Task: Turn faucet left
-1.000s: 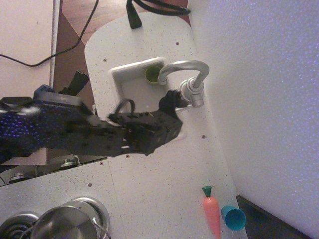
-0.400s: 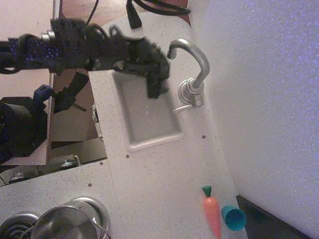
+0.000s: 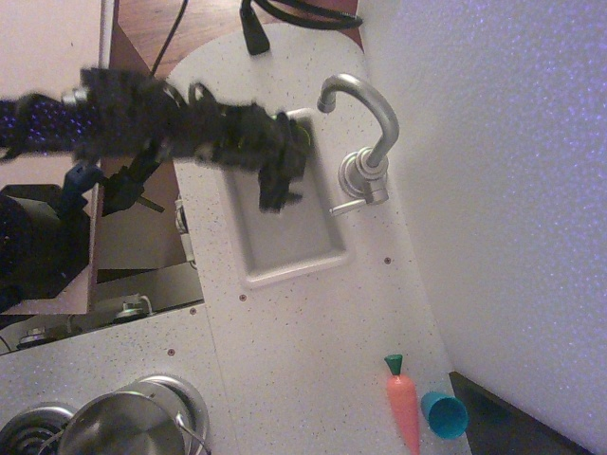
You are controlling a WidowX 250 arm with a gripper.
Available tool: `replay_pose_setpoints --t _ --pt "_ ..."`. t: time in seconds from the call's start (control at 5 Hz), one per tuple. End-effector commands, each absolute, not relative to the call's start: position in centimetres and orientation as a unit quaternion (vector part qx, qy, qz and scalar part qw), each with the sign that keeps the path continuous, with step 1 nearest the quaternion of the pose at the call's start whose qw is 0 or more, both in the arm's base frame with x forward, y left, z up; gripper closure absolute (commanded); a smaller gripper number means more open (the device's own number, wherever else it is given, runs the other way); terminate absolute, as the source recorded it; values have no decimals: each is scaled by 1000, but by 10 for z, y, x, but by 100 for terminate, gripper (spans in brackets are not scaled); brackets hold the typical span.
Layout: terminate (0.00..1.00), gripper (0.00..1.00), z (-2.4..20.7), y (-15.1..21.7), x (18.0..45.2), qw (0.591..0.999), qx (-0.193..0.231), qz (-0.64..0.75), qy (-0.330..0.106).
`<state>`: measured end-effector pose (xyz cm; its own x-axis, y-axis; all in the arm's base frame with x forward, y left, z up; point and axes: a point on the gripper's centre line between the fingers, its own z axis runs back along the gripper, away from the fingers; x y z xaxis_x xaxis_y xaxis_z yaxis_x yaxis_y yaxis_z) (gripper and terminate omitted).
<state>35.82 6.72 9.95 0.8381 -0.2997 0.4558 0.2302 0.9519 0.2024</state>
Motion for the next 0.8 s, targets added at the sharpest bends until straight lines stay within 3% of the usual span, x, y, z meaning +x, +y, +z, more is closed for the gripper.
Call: replay_pose_setpoints --t 0.0,0.2,0.4,0.6 --pt "0 0 119 71 362 949 81 -136 -274" --pt "0 0 119 71 362 949 81 -136 -274" --pt "0 0 122 45 367 944 79 -166 -275" --pt "0 0 118 56 372 949 79 -149 -268"
